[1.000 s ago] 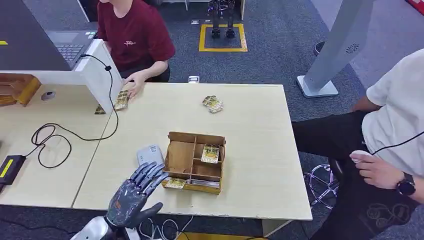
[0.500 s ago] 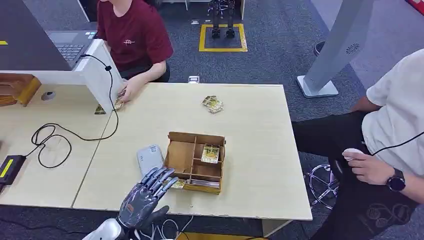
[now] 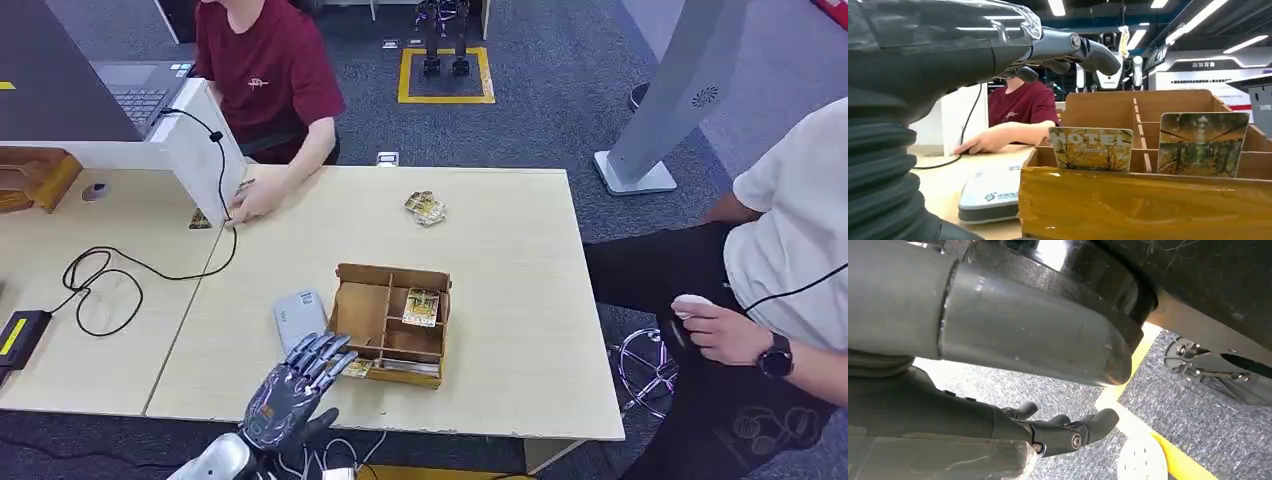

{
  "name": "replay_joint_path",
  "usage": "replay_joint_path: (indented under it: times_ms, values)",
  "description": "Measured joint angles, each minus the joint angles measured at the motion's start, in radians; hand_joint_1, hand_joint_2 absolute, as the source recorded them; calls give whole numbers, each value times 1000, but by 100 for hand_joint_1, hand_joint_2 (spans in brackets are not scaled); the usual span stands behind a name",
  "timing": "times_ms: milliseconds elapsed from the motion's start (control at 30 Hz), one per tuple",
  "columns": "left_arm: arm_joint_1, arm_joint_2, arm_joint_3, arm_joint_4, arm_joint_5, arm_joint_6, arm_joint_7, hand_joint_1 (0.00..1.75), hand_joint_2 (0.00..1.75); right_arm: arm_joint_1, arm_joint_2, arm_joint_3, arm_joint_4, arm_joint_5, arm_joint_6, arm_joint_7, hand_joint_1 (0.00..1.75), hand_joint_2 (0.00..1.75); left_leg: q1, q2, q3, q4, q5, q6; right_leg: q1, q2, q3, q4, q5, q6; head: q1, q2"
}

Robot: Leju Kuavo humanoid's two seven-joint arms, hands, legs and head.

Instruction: Pass the card to the sensor for recognition and then transmit it.

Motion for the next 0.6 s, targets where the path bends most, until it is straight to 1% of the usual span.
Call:
replay_joint_path:
  times_ms: [433,600]
  values:
    - [-58,-82,-16,79,-19,0,57,0,175,-5,0,26,0,-6,2,16,0,0,0,0,0,0,0,0,0,0,0,0,0,0,0,0]
    - [-73,-103,-16,98,-18,2,58,0,175,-5,0,28,0,-6,2,16,0,0,0,0,0,0,0,0,0,0,0,0,0,0,0,0]
